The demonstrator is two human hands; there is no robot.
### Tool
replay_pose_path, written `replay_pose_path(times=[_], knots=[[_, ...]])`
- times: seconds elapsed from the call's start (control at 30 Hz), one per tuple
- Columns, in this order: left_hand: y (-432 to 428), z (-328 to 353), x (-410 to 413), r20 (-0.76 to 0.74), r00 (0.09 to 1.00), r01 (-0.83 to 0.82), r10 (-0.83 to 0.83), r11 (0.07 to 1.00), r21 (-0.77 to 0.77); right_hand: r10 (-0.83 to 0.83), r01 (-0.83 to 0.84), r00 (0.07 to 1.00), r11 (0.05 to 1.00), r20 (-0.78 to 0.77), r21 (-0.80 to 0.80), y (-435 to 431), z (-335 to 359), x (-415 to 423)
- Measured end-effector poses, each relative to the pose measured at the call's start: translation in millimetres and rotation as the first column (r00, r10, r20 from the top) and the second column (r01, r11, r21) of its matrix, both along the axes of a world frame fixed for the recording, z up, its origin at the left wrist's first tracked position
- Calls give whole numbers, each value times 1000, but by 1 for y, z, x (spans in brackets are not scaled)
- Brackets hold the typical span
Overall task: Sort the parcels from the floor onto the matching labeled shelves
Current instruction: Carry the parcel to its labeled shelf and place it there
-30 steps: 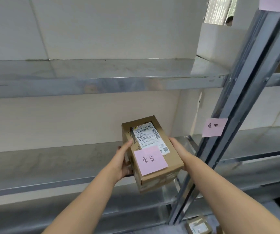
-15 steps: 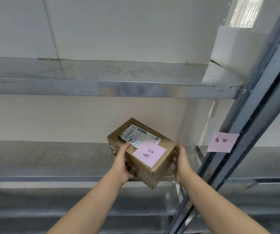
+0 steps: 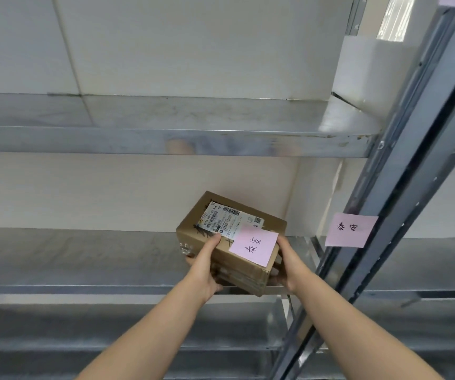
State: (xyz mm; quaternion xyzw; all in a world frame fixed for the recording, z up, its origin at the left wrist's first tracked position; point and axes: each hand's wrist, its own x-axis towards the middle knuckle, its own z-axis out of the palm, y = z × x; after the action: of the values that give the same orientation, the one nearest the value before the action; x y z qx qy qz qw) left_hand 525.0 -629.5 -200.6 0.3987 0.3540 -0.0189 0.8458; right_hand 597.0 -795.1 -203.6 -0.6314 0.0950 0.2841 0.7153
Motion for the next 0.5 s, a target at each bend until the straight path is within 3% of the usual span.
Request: replay_pose_path(times=[0.07,0.17,0.23,0.37,0.5], knots=[[2,2,0,-29,999,24,-22,998,57,-1,1,1000,999,0,-36,-5,0,5],[20,2,0,-91,990,-79,109,956,283,21,-24,1000,995,-23,-94,-14,-4,16],[32,1,-2,-91,994,-27,65,927,373,27,-30,999,994,-29,-110,-19,-5,20],[33,4,0,-96,978,208,-186,907,367,2,-6,999,997,-40,-81,-20,-7,30],[24,-1,7,-29,987,157,-155,944,290,-151,154,986,987,-66,41,-22,-10,44]])
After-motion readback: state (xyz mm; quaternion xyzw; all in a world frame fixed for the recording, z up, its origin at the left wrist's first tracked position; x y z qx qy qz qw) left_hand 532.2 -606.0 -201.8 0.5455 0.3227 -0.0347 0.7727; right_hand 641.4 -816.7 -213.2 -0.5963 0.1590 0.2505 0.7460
